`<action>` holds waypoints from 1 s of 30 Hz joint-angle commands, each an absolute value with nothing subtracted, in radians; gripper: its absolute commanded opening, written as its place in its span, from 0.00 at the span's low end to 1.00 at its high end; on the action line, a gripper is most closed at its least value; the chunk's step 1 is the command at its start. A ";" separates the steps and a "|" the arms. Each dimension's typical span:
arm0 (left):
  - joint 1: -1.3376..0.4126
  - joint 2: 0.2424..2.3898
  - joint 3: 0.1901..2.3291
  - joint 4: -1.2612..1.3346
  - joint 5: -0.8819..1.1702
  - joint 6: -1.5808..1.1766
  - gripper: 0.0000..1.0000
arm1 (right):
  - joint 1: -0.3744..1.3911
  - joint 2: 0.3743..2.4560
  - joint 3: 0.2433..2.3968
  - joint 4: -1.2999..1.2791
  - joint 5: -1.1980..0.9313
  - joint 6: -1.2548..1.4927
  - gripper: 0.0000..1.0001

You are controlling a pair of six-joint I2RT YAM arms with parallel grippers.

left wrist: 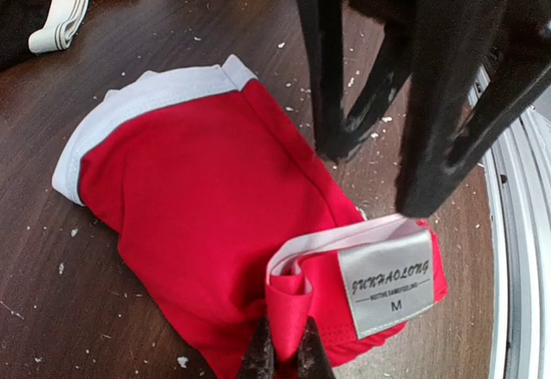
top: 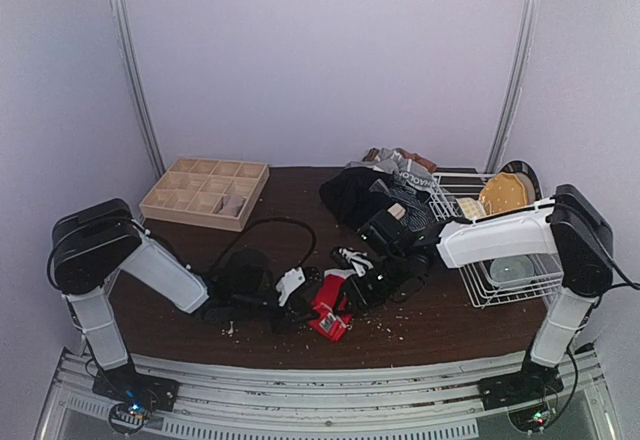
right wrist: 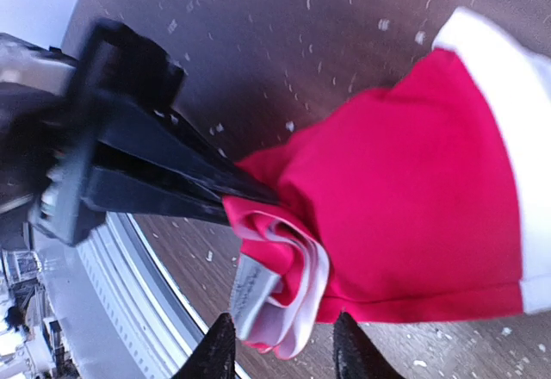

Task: Roll the underwear
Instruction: Roll the underwear at the center of the board.

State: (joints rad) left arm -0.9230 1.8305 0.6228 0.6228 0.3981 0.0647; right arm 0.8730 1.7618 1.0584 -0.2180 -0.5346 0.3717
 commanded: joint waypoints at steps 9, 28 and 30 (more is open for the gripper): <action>-0.927 1.880 0.718 0.394 0.361 -0.020 0.00 | 1.077 1.578 1.000 -0.192 -0.087 0.293 0.28; -0.928 1.937 0.858 0.037 0.519 -0.212 0.00 | 1.215 1.661 0.914 -0.030 0.103 -0.002 0.44; -0.925 1.932 0.868 0.008 0.524 -0.229 0.00 | 1.215 1.672 0.921 -0.033 0.104 -0.022 0.46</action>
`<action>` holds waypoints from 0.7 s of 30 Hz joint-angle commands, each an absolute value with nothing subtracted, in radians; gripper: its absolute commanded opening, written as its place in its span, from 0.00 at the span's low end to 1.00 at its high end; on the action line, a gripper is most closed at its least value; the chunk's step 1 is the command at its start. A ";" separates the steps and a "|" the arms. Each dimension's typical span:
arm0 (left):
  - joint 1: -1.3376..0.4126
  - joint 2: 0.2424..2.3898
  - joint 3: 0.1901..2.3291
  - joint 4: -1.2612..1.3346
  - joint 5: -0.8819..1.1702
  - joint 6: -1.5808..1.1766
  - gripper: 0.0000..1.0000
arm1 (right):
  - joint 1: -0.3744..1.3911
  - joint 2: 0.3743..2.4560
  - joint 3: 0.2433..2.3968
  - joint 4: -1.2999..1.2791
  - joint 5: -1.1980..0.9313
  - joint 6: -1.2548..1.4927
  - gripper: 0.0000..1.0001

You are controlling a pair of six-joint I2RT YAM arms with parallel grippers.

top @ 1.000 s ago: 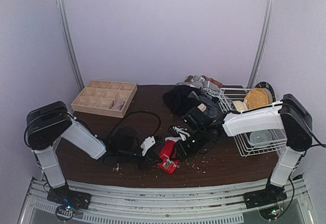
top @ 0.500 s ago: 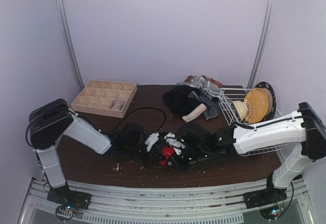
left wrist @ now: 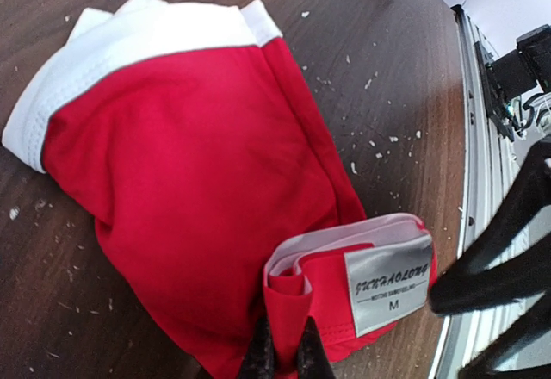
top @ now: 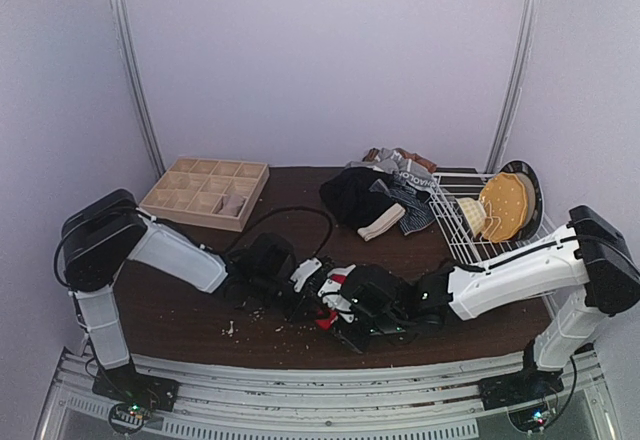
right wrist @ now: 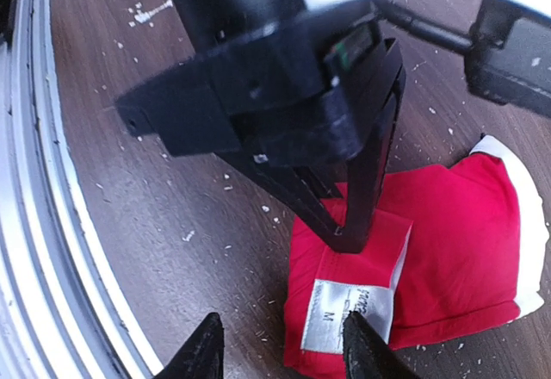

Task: Roll the underwear
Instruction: Roll the underwear at the center of the board.

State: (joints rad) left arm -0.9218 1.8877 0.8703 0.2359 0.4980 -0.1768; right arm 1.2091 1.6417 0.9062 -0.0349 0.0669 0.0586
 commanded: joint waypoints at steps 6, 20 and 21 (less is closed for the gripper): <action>-0.913 1.931 0.882 -0.028 0.557 -0.272 0.00 | 1.213 1.727 0.944 -0.069 0.098 -0.052 0.48; -0.892 1.913 0.879 -0.045 0.621 -0.284 0.00 | 1.204 1.865 0.964 -0.129 0.175 -0.021 0.42; -0.892 1.908 0.878 -0.044 0.624 -0.285 0.00 | 1.202 1.870 0.966 -0.135 0.178 -0.016 0.37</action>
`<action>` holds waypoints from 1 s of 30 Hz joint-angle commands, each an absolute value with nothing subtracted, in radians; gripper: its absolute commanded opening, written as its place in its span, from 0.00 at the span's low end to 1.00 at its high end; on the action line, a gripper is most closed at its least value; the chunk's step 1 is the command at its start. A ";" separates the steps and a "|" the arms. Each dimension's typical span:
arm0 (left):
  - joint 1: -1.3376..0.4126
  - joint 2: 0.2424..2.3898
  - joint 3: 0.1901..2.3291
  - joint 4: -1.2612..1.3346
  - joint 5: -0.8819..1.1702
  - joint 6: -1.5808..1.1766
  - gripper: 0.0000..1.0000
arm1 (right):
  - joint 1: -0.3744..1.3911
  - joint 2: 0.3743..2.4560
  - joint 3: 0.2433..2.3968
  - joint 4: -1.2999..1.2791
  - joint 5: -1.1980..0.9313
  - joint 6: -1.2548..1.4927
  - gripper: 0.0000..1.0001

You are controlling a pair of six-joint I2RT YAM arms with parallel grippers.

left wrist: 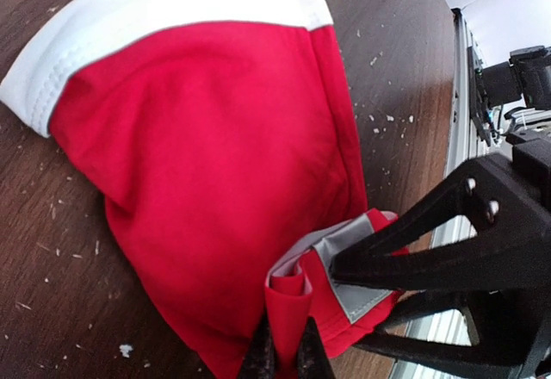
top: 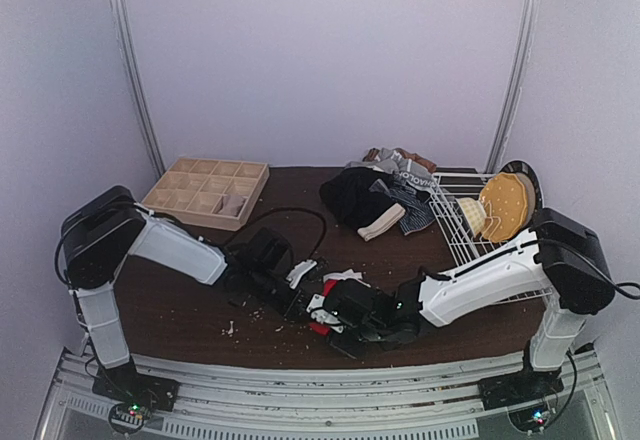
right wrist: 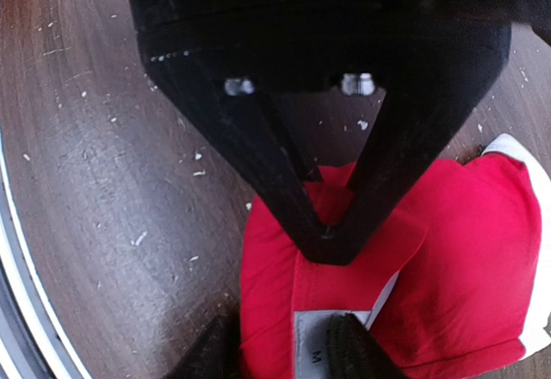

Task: Roll the underwear
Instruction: Roll the underwear at the center of the board.

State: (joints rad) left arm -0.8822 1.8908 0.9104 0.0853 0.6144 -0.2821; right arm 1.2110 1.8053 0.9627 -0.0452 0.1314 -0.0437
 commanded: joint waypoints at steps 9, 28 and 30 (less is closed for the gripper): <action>-0.891 1.753 0.832 -0.075 0.523 -0.302 0.51 | 1.195 1.818 0.976 -0.199 0.040 0.015 0.00; -0.903 1.136 0.418 0.223 -0.092 -0.322 0.98 | 1.061 1.803 0.964 -0.125 -0.502 0.193 0.00; -0.902 1.046 0.336 0.315 -0.092 -0.314 0.98 | 1.047 1.815 0.957 -0.094 -0.551 0.220 0.00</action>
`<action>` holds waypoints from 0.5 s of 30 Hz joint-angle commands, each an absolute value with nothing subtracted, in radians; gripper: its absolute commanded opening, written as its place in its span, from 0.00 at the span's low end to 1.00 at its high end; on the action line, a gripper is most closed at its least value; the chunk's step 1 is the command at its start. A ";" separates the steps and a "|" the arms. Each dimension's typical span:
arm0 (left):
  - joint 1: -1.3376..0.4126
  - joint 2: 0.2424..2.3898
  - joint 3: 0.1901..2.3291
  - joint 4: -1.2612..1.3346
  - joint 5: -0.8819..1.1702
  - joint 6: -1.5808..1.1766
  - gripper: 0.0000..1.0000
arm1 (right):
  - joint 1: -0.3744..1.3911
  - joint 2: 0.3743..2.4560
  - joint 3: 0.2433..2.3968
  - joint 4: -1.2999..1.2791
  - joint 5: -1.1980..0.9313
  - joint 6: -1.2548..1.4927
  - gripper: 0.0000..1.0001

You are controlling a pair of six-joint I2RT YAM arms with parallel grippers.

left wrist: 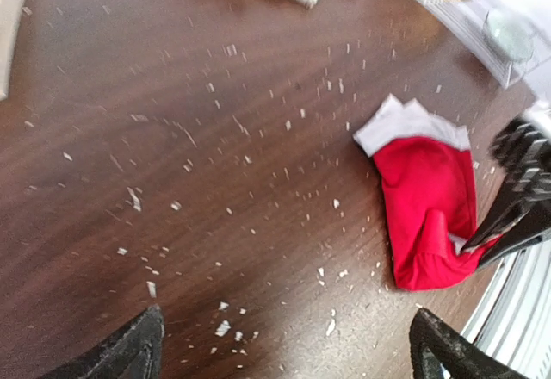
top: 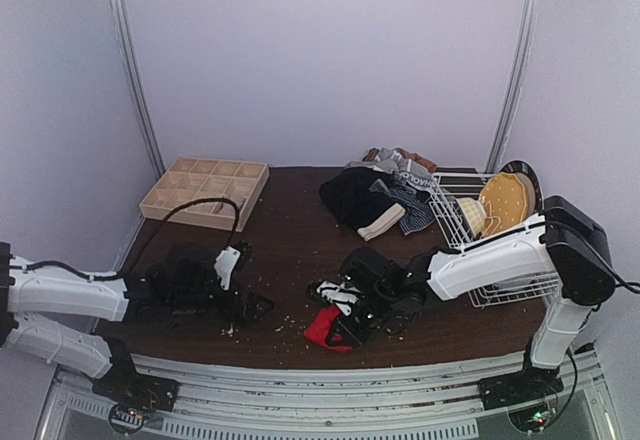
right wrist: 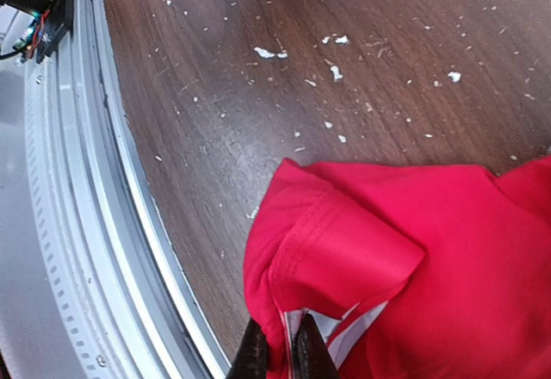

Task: Roll the underwear
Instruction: Roll the underwear at the center of the board.

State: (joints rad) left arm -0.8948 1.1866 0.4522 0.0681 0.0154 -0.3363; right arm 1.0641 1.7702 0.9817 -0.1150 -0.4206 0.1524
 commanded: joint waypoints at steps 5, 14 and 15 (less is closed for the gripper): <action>-0.904 0.874 0.193 0.532 0.145 -0.188 0.98 | 1.002 1.826 0.905 0.012 -0.664 0.315 0.00; -1.031 1.112 0.301 0.486 0.215 -0.004 0.84 | 0.923 1.827 0.797 0.140 -0.753 0.423 0.00; -1.045 1.160 0.316 0.488 0.214 0.027 0.82 | 0.912 1.826 0.781 0.163 -0.759 0.438 0.00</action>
